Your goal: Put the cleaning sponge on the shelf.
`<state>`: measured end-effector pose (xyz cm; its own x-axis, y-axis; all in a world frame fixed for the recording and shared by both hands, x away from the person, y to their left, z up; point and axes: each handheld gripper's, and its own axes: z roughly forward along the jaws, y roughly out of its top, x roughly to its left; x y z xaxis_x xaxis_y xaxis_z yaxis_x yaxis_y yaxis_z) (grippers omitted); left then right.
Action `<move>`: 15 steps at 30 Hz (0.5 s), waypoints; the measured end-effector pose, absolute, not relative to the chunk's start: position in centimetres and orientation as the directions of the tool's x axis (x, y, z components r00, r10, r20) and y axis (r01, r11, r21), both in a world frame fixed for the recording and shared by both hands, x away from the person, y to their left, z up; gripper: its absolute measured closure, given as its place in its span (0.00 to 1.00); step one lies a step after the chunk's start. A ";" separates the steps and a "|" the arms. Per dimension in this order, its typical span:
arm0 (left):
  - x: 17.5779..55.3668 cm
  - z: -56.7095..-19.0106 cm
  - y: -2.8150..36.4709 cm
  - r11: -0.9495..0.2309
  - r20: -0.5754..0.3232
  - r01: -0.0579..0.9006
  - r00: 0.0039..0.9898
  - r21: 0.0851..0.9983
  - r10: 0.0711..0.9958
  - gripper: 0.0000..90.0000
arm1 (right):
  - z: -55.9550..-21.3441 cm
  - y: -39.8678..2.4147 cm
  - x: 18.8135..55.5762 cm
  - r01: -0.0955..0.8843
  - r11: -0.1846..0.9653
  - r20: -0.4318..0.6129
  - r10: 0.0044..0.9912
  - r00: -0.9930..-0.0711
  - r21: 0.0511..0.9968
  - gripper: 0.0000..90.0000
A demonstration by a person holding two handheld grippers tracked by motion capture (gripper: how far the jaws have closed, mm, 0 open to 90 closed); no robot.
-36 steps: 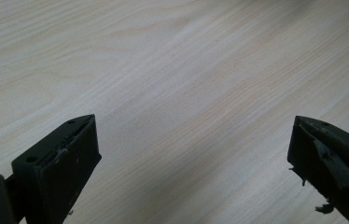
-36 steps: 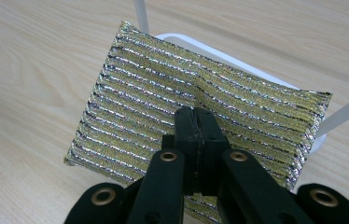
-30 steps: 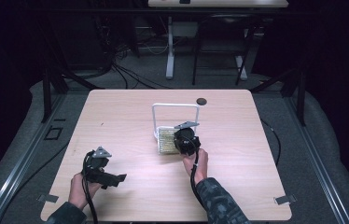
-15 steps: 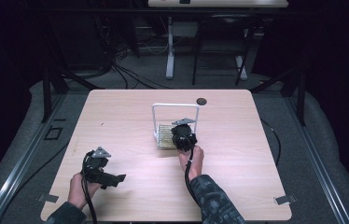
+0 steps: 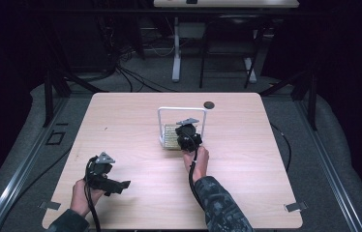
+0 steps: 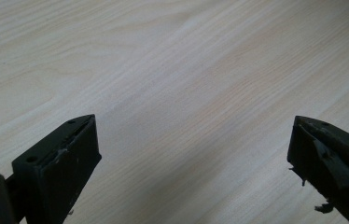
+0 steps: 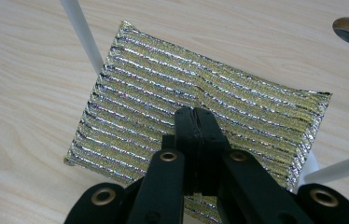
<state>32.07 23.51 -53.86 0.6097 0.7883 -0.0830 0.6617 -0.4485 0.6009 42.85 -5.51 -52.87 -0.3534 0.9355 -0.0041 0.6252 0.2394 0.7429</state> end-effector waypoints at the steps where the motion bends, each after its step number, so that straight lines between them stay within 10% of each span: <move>1: 32.1 -53.9 23.5 -0.448 -0.083 0.662 0.609 0.601 0.788 0.02 | -52.8 -5.4 42.9 0.627 0.240 -0.005 0.936 -0.352 0.741 1.00; 15: 32.1 -53.9 23.6 -0.451 -0.085 0.663 0.611 0.597 0.787 0.03 | -53.6 -4.6 44.0 0.645 0.239 -0.019 0.944 -0.328 0.726 1.00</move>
<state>32.05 23.58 -53.88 0.6114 0.7868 -0.0846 0.6633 -0.4512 0.5971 44.03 -4.63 -53.59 -0.3280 0.9445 -0.0191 0.6453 0.2387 0.7257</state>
